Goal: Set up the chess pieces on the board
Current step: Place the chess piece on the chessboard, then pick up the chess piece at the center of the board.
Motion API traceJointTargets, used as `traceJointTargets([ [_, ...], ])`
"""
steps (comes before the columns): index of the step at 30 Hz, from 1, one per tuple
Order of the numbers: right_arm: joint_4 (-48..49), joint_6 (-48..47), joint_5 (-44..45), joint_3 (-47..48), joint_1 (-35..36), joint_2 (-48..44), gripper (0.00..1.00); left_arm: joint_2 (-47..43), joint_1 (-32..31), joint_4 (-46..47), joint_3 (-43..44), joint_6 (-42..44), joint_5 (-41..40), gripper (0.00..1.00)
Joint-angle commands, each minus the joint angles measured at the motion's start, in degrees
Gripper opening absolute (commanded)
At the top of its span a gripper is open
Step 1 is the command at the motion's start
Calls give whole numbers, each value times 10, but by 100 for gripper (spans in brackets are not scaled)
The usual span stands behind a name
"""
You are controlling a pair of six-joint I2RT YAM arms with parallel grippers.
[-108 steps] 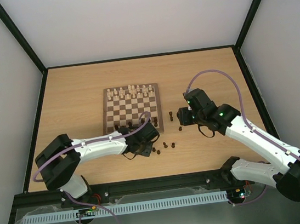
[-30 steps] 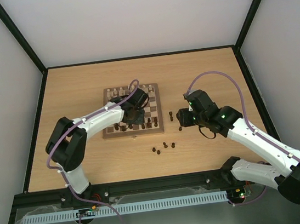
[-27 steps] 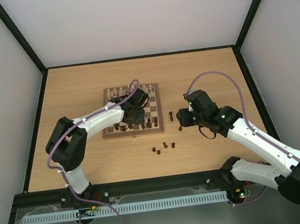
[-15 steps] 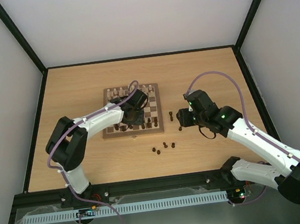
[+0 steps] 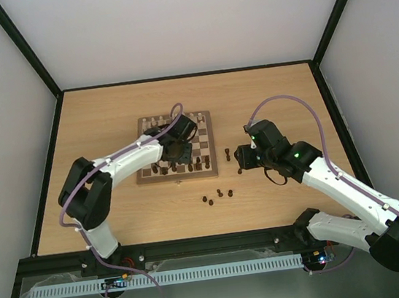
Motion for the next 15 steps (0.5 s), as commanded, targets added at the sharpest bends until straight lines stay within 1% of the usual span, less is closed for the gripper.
traceJointTargets([
  [1,2,-5,-1,-8,-2,-7,51,-69,-6,-40,46,2,-17,42],
  [5,2,-4,4,-8,-2,-9,51,-121,-30,-74,66,-4,-20,50],
  [8,1,-3,7,-7,-2,-9,51,-154,-66,-103,64,-15,-12,54],
  [10,1,-3,7,-7,-2,-10,51,-169,-103,-119,47,-27,-4,57],
  [12,2,-3,8,-7,-2,-11,51,-176,-133,-122,19,-43,7,57],
  [15,2,-3,7,-7,-2,-11,51,-183,-171,-106,-33,-81,15,58],
])
